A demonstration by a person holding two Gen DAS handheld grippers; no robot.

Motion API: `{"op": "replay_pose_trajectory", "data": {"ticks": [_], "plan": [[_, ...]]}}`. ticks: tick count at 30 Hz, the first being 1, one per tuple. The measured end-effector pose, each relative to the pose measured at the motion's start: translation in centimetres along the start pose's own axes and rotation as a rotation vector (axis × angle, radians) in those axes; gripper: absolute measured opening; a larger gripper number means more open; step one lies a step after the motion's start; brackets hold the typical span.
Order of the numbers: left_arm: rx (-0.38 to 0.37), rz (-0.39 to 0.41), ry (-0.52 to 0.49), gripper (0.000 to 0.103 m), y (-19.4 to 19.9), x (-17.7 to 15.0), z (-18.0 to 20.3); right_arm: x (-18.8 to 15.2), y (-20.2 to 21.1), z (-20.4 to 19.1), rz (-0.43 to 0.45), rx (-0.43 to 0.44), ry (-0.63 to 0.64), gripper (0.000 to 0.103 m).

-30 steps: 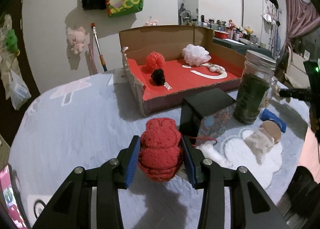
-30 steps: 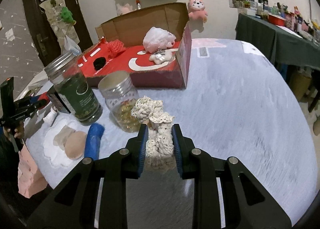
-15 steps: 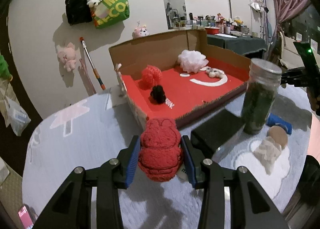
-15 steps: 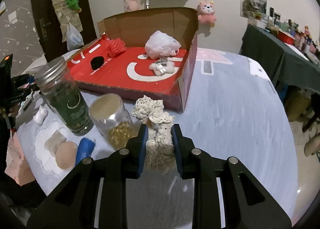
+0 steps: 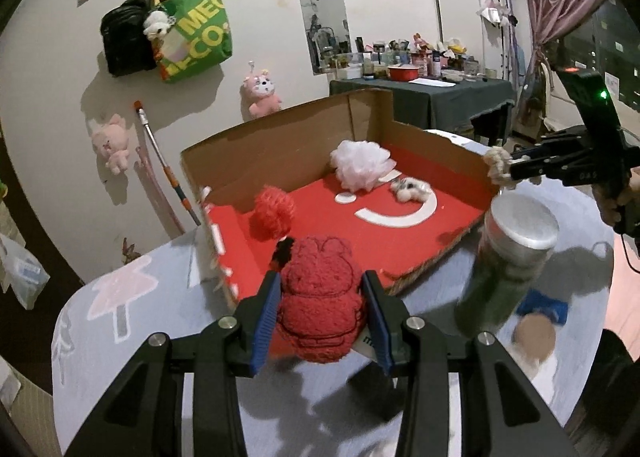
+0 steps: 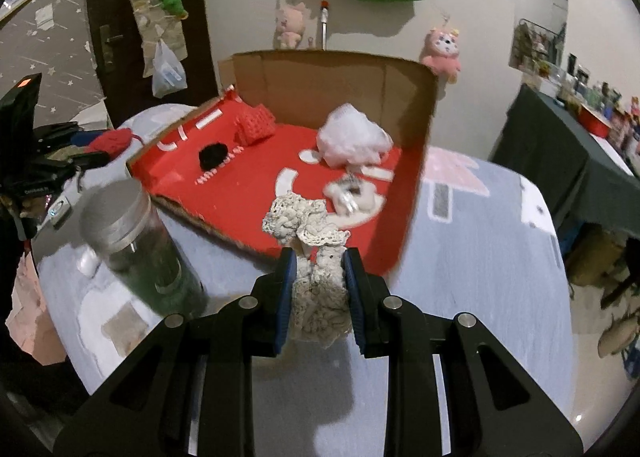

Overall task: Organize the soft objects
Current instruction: 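Carry the red knitted ball and cream scrunchie over into the red-lined box, then open the left tool to drop the red ball while the right tool releases the scrunchie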

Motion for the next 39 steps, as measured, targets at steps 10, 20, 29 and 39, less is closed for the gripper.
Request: {"op": "replay_pose_trajectory", "data": {"ticks": [10, 20, 29, 39], "plan": [[-0.040, -0.156, 0.121, 0.044, -7.5, 4.8, 0.5, 6.5, -6.0, -1.7, -0.092, 0.087, -0.014, 0.024], [-0.025, -0.308, 0.168, 0.044, -15.5, 6.1, -0.4, 8.9, -15.6, -0.7, -0.318, 0.073, -0.092, 0.024], [-0.004, -0.395, 0.176, 0.044, -19.5, 4.8, -1.0, 9.0, -19.6, 0.1, -0.405, 0.073, -0.126, 0.024], [-0.008, -0.426, 0.213, 0.045, -19.8, 3.8, -1.8, 8.5, -20.6, 0.5, -0.436, 0.045, -0.118, 0.025]]}}
Point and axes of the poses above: each gripper's, at about its wrist camera, not at the fingertips, and y roughly against the way its jaws point, z to its right, x to its top, the point moved 6 cm from there along -y, roughly the way its jaws point, and after that the axes turned 1 degree about -x, right-handed, at the moved point
